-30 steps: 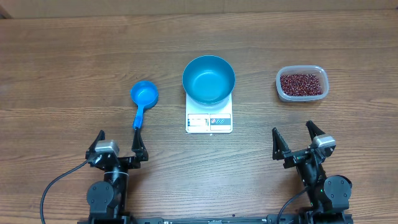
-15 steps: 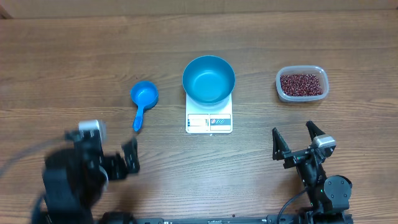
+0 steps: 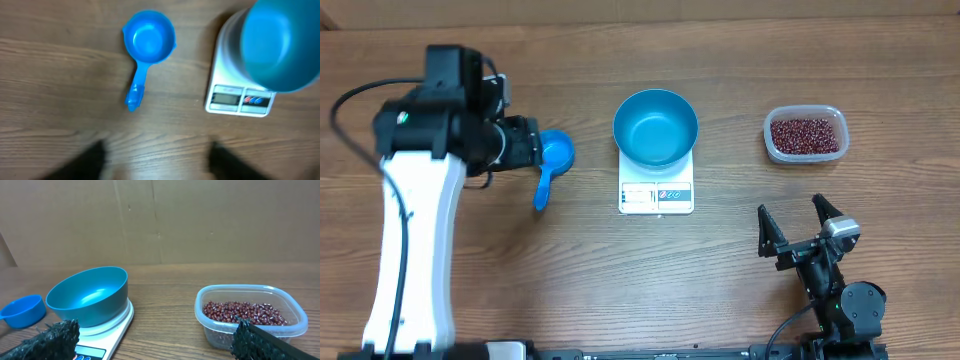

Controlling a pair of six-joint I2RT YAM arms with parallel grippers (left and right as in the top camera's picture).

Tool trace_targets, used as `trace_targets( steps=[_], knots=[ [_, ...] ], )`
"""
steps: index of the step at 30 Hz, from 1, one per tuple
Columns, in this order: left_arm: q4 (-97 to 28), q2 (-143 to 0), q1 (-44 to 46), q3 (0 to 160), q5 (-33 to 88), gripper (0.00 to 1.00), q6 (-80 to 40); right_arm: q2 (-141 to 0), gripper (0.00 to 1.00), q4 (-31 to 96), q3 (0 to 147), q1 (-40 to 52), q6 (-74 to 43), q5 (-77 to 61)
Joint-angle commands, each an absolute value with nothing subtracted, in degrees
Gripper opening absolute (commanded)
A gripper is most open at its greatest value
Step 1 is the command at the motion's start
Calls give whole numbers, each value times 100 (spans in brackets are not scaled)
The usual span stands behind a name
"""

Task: Scoop item into bowl and weigh 150g on scale
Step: 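Reach the left gripper down to the blue scoop handle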

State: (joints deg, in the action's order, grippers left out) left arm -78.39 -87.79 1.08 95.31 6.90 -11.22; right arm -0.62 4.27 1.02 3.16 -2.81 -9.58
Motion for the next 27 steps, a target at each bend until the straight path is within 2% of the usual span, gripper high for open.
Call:
trace_targets(
  steps=[1,5,7,8,10,11,12,16,19,27],
  knots=[
    [-7950,-9260,78,9629,753,4,-694,-16,100,401,45,353,-303,-904],
    [-7682,-9365,78,9242,705,5,-676,-16,100,399,45,353,-303,-904],
    [-7369,-9376,78,8827,711,13,-679,-16,100,401,45,353,-303,-904],
    [-7266,-9378,78,8663,707,28,-652,-16,100,399,45,353,-303,-904],
    [-7091,-9421,78,8407,707,67,-589,-16,100,401,45,353,-303,-904],
    [-6997,-9452,78,8298,707,78,-569,-16,100,401,45,353,-303,-904],
    [-6877,-9489,78,8178,705,83,-521,-16,100,401,45,353,-303,-904],
    [-6219,-9679,110,7655,703,82,-233,-16,100,401,45,353,-303,-904],
    [-5763,-9883,217,7382,554,76,-126,-16,100,401,45,353,-303,-904],
    [-5345,-10617,598,7319,191,74,-126,-16,100,401,45,353,-303,-904]
  ],
)
